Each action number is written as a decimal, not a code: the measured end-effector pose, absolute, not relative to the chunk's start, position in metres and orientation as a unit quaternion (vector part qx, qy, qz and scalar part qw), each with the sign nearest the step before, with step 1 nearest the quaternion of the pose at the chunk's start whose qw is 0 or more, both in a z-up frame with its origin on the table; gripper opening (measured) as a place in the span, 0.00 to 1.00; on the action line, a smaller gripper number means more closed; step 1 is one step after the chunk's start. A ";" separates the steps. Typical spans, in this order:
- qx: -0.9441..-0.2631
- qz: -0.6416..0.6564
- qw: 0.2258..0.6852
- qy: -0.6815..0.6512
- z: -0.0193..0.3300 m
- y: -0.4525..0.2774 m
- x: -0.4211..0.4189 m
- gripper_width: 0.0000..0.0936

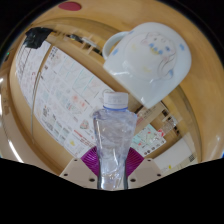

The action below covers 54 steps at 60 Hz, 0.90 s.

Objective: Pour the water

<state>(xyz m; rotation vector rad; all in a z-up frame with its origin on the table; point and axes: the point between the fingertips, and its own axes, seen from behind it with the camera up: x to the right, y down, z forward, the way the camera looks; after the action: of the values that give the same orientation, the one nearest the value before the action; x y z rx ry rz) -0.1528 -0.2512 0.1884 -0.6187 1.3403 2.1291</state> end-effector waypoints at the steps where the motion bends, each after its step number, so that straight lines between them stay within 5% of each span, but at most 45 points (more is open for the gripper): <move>1: -0.231 0.791 0.267 0.499 0.189 -0.244 -0.148 0.31; 16: -0.288 0.794 0.264 0.466 0.212 -0.240 -0.155 0.31; 29: -0.524 0.620 0.518 0.271 0.291 -0.250 -0.138 0.31; 39: -0.606 0.362 0.695 0.140 0.328 -0.250 -0.036 0.31; 45: -0.636 0.206 0.738 0.091 0.328 -0.256 0.025 0.31; 54: -0.694 0.032 0.717 0.060 0.276 -0.259 0.105 0.31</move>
<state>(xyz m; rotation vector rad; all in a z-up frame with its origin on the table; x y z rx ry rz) 0.1047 -0.2589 0.2759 -1.5364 0.1319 0.0704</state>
